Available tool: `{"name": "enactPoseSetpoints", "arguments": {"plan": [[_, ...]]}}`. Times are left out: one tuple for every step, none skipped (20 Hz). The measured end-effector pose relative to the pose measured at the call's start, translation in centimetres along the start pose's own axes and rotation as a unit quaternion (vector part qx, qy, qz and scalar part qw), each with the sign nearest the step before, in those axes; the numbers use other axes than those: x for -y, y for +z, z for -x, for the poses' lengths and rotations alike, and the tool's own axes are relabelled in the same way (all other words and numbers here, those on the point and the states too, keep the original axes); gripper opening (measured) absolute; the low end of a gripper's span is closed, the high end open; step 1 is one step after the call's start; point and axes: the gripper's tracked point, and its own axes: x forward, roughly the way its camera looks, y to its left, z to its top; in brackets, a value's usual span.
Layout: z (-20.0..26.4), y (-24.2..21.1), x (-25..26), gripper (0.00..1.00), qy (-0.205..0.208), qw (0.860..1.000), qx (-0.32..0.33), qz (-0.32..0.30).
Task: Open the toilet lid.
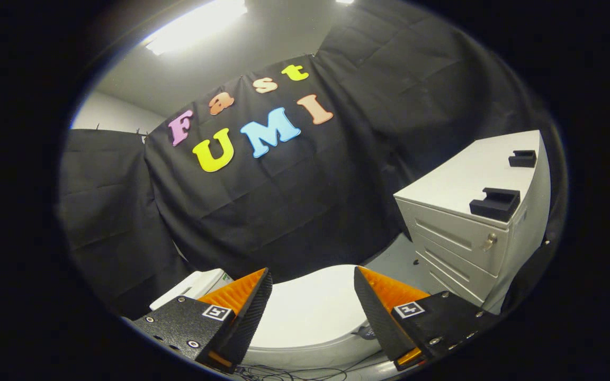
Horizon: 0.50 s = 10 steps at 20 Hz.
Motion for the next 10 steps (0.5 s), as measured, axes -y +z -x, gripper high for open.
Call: {"name": "enactPoseSetpoints", "arguments": {"plan": [[-0.2,-0.4,0.6,0.95,-0.006,1.0,-0.001,-0.014],[-0.4,-0.6,1.4,0.95,-0.013,1.0,-0.003,-0.028],[-0.7,-1.1,2.0,0.95,-0.02,0.999,-0.005,-0.045],[-1.0,-1.4,2.6,0.95,-0.028,0.998,-0.007,-0.062],[-1.1,-1.8,3.0,0.95,-0.033,0.996,-0.006,-0.077],[-1.2,-2.3,3.4,0.95,-0.039,0.995,-0.008,-0.09],[-1.3,-2.9,3.7,0.95,-0.042,0.994,-0.011,-0.1],[-1.5,-3.4,4.0,0.95,-0.044,0.993,-0.013,-0.109],[-1.5,-4.2,4.4,0.95,-0.048,0.992,-0.018,-0.115],[-1.7,-4.9,4.8,0.95,-0.052,0.991,-0.023,-0.119]]}}
